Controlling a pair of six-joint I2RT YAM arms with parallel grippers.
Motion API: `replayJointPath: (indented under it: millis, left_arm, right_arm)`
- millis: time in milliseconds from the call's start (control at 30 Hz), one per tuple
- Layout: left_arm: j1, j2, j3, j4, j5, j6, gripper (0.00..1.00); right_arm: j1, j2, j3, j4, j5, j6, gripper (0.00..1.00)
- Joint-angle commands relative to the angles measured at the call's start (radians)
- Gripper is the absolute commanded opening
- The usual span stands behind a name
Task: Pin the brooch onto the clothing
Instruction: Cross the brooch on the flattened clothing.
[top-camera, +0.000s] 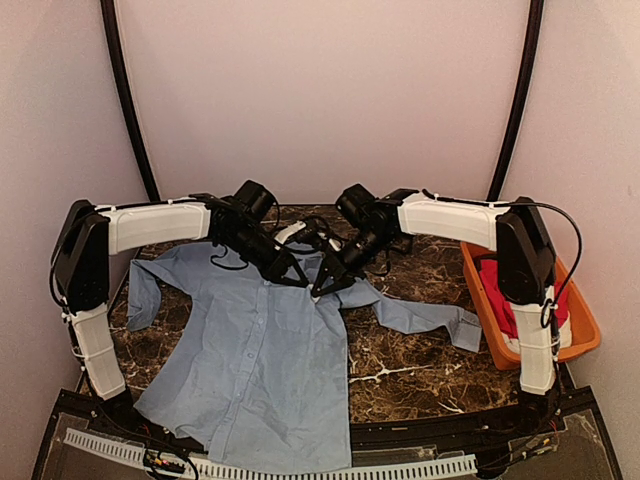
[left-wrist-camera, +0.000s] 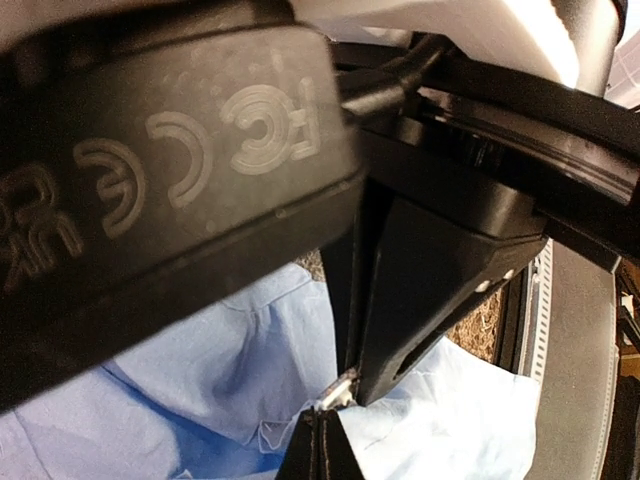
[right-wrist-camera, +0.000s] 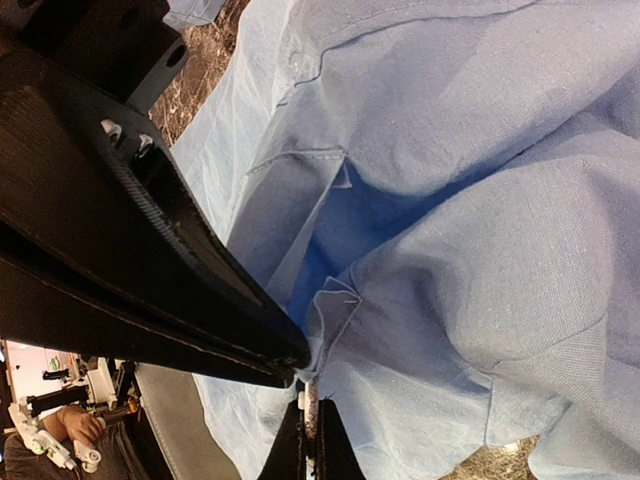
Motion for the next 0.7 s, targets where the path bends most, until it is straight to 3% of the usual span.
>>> replayJointPath:
  millis: [0, 400, 667]
  left_arm:
    - [-0.006, -0.059, -0.033, 0.052, -0.029, -0.006, 0.01]
    - [-0.005, -0.101, -0.085, 0.150, -0.086, -0.054, 0.01]
    - [-0.006, -0.157, -0.090, 0.120, -0.043, -0.064, 0.01]
  right_arm:
    - [0.022, 0.011, 0.014, 0.027, -0.119, -0.019, 0.00]
    - [0.054, 0.024, 0.020, -0.022, -0.114, -0.081, 0.00]
    - [-0.001, -0.023, -0.042, 0.026, -0.087, -0.028, 0.00]
